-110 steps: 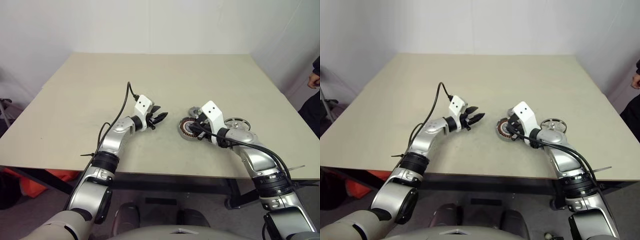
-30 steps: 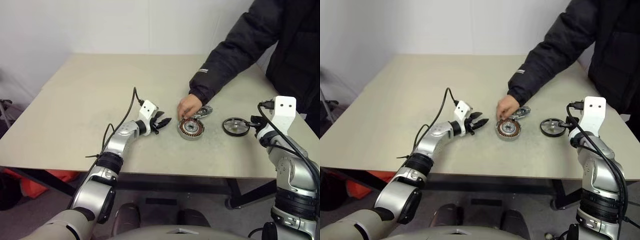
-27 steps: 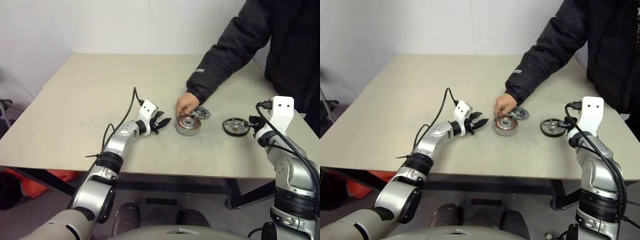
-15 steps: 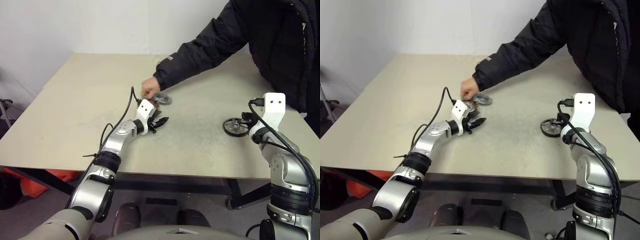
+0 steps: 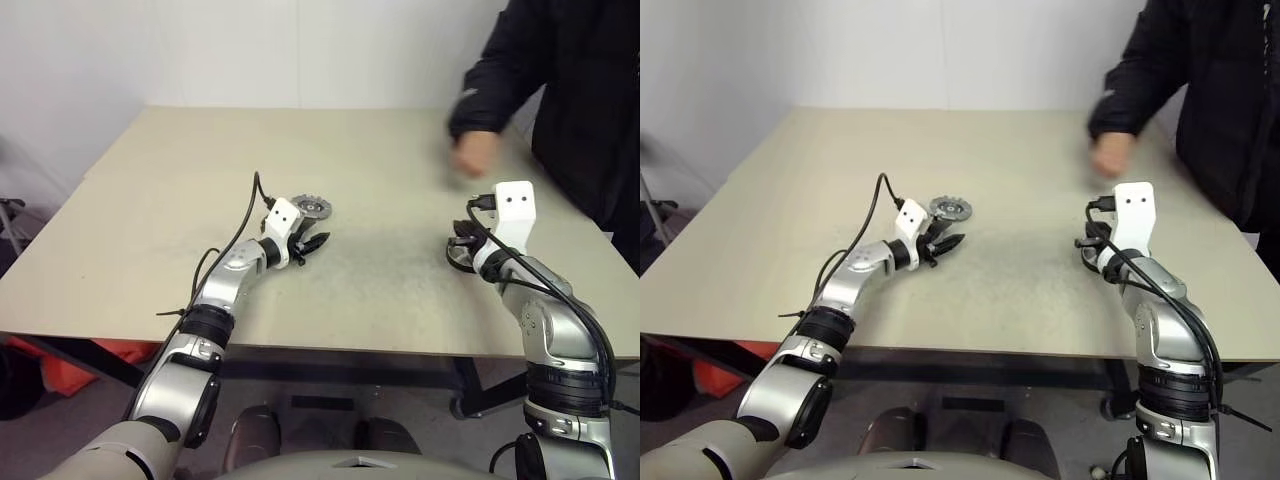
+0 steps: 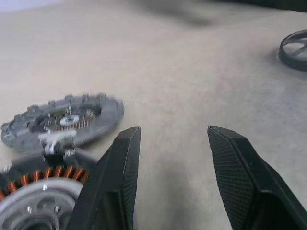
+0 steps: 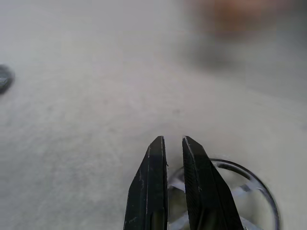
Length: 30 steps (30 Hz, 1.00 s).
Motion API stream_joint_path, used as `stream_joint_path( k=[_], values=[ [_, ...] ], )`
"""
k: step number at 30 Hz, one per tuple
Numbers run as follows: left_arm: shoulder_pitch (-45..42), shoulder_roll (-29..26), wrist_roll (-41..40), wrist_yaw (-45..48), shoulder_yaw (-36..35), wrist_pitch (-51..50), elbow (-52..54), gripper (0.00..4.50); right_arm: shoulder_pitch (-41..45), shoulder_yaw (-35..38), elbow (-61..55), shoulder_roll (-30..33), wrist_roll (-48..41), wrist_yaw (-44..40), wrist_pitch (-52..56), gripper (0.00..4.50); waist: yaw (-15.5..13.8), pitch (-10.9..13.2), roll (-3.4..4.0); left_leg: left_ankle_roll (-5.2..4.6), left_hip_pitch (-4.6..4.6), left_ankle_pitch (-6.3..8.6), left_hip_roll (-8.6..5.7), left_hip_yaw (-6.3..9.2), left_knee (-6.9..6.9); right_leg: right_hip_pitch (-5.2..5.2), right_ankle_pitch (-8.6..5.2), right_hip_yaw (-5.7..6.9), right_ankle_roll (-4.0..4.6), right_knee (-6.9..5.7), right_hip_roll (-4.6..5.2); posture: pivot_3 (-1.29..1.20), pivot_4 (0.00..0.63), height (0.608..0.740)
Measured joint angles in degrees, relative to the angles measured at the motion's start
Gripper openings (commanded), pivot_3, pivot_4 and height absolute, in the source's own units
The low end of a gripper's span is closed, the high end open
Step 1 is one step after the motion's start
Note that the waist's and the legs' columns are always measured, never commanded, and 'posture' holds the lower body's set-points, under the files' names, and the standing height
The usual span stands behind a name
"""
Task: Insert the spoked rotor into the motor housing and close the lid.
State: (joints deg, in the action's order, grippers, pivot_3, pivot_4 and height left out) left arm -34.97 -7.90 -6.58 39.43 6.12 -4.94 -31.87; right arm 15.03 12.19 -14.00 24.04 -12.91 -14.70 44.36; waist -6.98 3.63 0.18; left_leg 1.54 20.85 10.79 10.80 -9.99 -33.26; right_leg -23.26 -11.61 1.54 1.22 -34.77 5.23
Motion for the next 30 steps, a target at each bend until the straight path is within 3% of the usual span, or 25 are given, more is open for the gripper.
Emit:
stream_joint_path(
  k=[8, 14, 23, 29, 30],
  values=[
    [0.31, -2.28, -0.03, 0.51, 0.13, -0.78, 6.49, 2.37, -2.52, -14.35, -2.44, 5.64, 1.34, -14.02, -8.22, 0.61, -0.02, 0.00, -0.01, -0.10, 0.02, 0.06, 0.02, 0.01, -0.02, 0.00, 0.00, 0.00, 0.00, 0.00, -0.01, 0.00, 0.000, 0.740],
    [0.89, -5.75, 1.87, 0.36, 0.94, -0.27, 10.80, 2.37, -1.01, -19.82, 1.44, 8.37, 6.35, -17.23, -15.55, 0.61, 0.01, 0.00, -0.01, -0.09, 0.01, 0.05, 0.04, 0.01, -0.04, 0.01, 0.00, 0.00, 0.00, -0.02, -0.03, 0.00, 0.000, 0.740],
    [1.72, -20.29, 9.47, 5.12, 3.96, 5.64, 12.47, 2.37, 0.61, -24.38, 7.08, 9.11, 12.94, -19.30, -22.90, 0.61, 0.71, 0.00, -0.01, -0.09, 0.09, 0.05, 0.04, 0.02, -0.03, -0.06, 0.00, 0.00, 0.00, -0.01, -0.07, 0.00, 0.000, 0.740],
    [0.26, -25.56, 9.31, 15.17, 6.00, 9.97, 11.57, 2.37, 1.50, -24.96, 6.35, 8.96, 13.53, -22.46, -24.26, 0.61, 0.91, 0.01, -0.02, -0.08, 0.07, 0.05, 0.07, 0.02, -0.04, -0.06, 0.00, 0.01, 0.01, -0.07, -0.08, 0.00, 0.000, 0.740],
    [-0.69, -26.33, 9.31, 16.55, 6.14, 10.80, 10.68, 2.73, 1.49, -24.91, 6.04, 9.22, 13.43, -23.05, -24.30, 0.62, 0.99, 0.01, -0.02, -0.07, 0.05, 0.05, 0.08, 0.02, -0.04, -0.06, 0.00, 0.00, 0.01, -0.09, -0.09, 0.00, 0.000, 0.740]
  ],
)
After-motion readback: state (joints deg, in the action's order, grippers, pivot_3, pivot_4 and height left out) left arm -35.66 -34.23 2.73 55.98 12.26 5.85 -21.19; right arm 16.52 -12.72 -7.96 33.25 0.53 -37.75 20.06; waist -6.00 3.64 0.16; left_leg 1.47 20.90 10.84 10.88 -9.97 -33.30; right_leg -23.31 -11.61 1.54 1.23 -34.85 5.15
